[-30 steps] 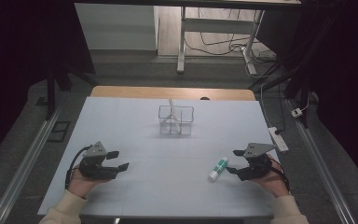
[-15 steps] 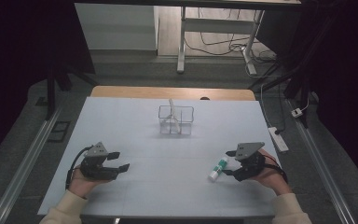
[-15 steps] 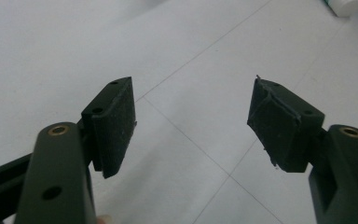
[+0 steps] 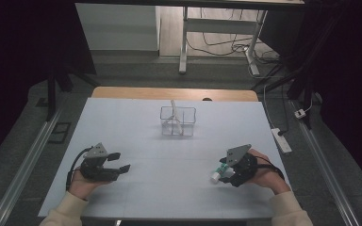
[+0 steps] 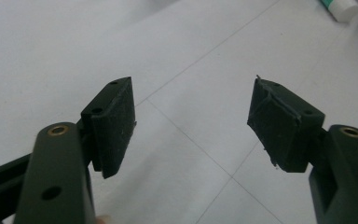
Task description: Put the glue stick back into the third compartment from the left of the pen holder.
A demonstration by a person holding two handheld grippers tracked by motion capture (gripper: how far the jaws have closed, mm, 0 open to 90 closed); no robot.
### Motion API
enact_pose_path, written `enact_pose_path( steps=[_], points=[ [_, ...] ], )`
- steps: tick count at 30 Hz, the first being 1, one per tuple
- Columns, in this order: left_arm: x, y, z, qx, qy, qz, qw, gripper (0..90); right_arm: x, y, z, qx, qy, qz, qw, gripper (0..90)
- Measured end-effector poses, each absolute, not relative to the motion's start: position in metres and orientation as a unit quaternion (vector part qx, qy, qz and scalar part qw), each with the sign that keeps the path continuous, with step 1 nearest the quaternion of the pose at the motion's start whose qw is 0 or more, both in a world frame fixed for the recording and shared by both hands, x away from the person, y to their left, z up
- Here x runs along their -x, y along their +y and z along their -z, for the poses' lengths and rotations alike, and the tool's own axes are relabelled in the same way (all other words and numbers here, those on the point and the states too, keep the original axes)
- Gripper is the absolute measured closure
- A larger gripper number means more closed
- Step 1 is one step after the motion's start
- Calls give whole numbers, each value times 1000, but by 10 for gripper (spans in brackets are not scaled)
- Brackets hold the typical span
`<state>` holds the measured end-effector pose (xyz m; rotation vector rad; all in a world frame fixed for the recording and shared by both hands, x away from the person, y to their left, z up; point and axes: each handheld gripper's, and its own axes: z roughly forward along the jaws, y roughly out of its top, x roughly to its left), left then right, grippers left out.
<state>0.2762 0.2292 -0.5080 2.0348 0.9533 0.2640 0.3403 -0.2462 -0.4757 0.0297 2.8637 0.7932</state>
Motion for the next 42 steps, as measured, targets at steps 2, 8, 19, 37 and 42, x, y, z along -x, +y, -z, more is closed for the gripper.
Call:
enact_pose_path(
  steps=[2,8,19,37,42],
  points=[
    [-276,230,508,-812,383,-106,428,317,-341,-243,477,-7,962,-259,83,294],
    [-277,230,508,-812,382,-103,429,317,-342,-237,480,11,967,-242,77,276],
    [-276,230,508,-814,377,-101,430,317,-338,-223,484,62,977,-189,79,318],
    [-278,232,510,-814,378,-98,430,318,-342,-216,495,95,980,-159,73,447],
    [-277,232,511,-815,377,-98,428,318,-344,-217,495,93,980,-163,67,465]
  ],
)
